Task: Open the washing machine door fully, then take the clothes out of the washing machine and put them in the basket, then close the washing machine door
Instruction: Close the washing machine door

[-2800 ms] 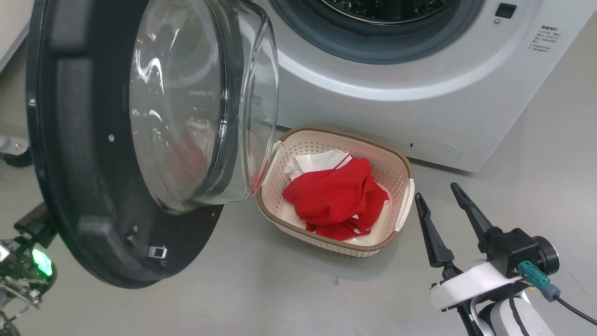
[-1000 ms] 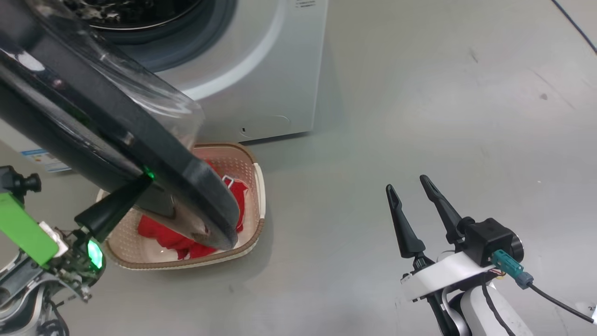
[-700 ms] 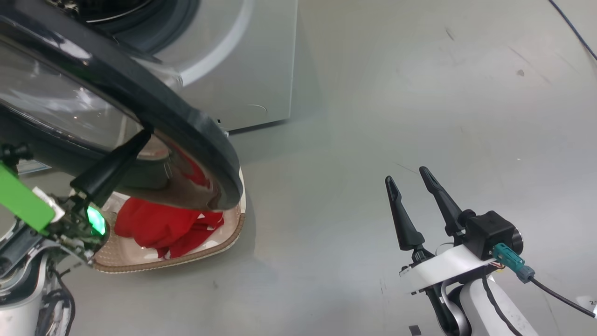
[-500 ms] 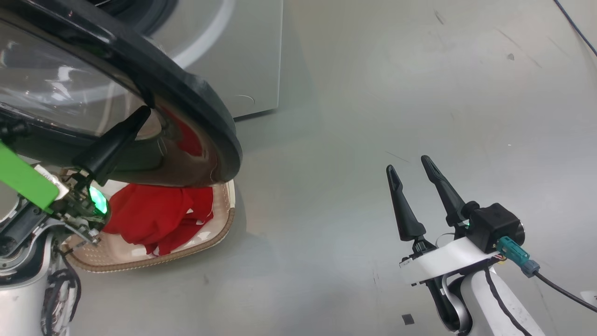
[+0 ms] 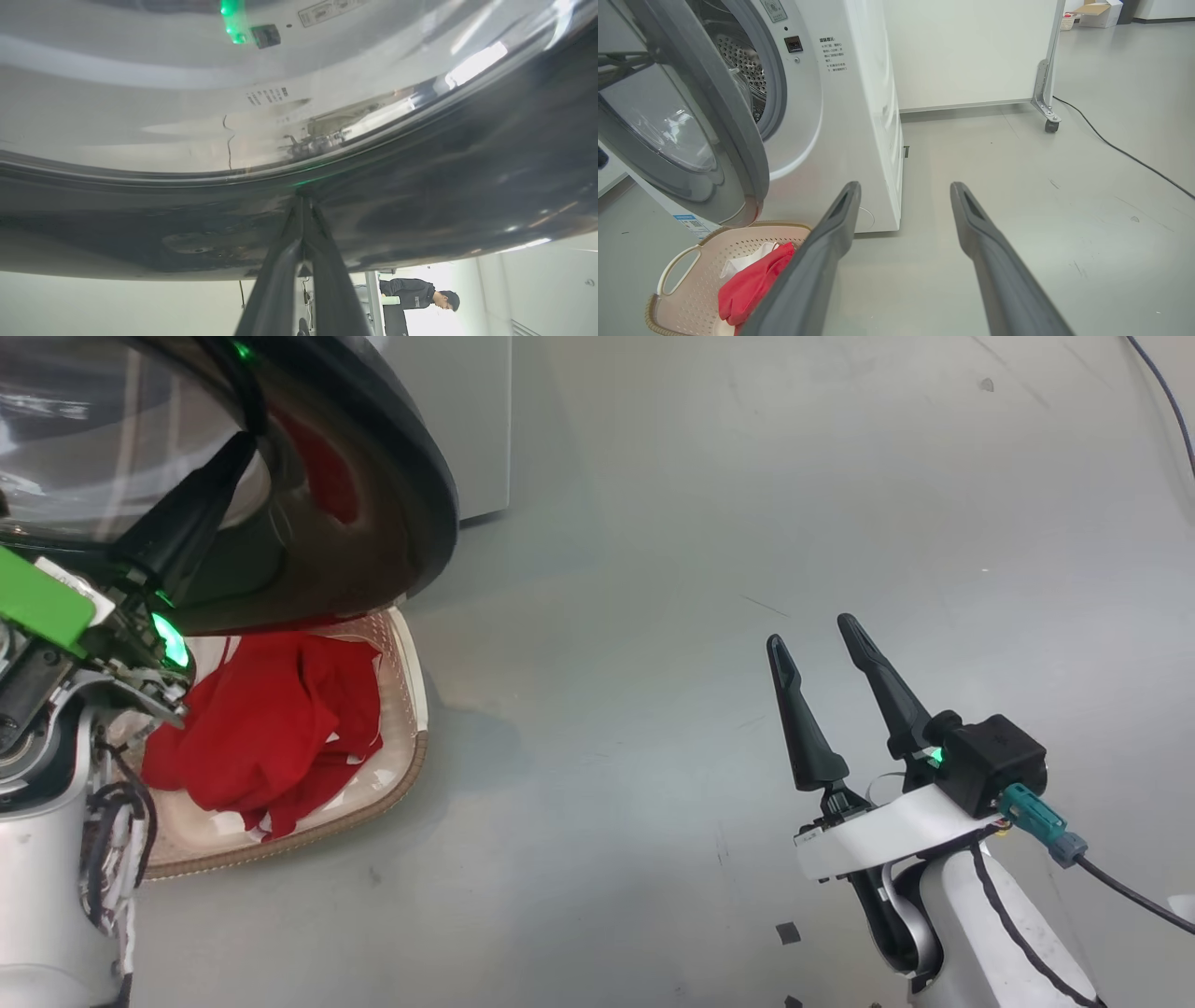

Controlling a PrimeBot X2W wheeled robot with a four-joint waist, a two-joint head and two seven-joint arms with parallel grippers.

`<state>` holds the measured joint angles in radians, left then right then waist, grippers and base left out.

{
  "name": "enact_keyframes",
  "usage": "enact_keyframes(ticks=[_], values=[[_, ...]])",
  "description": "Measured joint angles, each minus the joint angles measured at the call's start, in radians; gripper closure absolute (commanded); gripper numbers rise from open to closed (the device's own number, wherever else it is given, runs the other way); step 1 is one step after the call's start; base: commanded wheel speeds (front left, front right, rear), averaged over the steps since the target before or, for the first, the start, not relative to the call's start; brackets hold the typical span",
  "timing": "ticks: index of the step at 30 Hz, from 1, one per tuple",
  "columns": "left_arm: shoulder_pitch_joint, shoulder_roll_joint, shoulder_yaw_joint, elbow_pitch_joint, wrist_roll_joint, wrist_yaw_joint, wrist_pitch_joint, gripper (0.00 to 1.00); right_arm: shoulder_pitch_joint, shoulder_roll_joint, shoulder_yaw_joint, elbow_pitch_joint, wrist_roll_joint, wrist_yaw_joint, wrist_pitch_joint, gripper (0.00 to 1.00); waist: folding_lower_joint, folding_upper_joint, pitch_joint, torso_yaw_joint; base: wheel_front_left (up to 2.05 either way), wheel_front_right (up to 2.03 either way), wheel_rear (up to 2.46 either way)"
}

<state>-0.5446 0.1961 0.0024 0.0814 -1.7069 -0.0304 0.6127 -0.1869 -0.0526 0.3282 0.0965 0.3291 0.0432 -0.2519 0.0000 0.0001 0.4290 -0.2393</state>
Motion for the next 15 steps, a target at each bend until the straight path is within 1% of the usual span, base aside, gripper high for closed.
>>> enact_keyframes(ticks=[6,9,12,15], values=[[-0.068,-0.002,0.005,0.054,0.028,-0.002,-0.044,1.00,-0.013,0.002,0.007,-0.005,0.036,0.000,0.000,0.00,0.0000,0.0000,0.023,-0.031,0.00,0.00,0.00],[-0.100,-0.009,0.007,0.080,0.055,-0.012,-0.063,1.00,-0.014,0.003,0.006,-0.007,0.040,0.000,0.000,0.00,0.0000,0.0000,0.031,-0.041,0.00,0.00,0.00],[-0.129,-0.025,0.008,0.107,0.056,-0.018,-0.077,1.00,-0.016,0.003,0.006,-0.008,0.040,0.000,0.000,0.00,0.0000,0.0000,0.035,-0.046,0.00,0.00,0.00],[-0.152,-0.029,0.008,0.130,0.057,-0.024,-0.088,1.00,-0.017,0.003,0.007,-0.008,0.041,0.000,0.000,0.00,0.0000,0.0000,0.038,-0.050,0.00,0.00,0.00]])
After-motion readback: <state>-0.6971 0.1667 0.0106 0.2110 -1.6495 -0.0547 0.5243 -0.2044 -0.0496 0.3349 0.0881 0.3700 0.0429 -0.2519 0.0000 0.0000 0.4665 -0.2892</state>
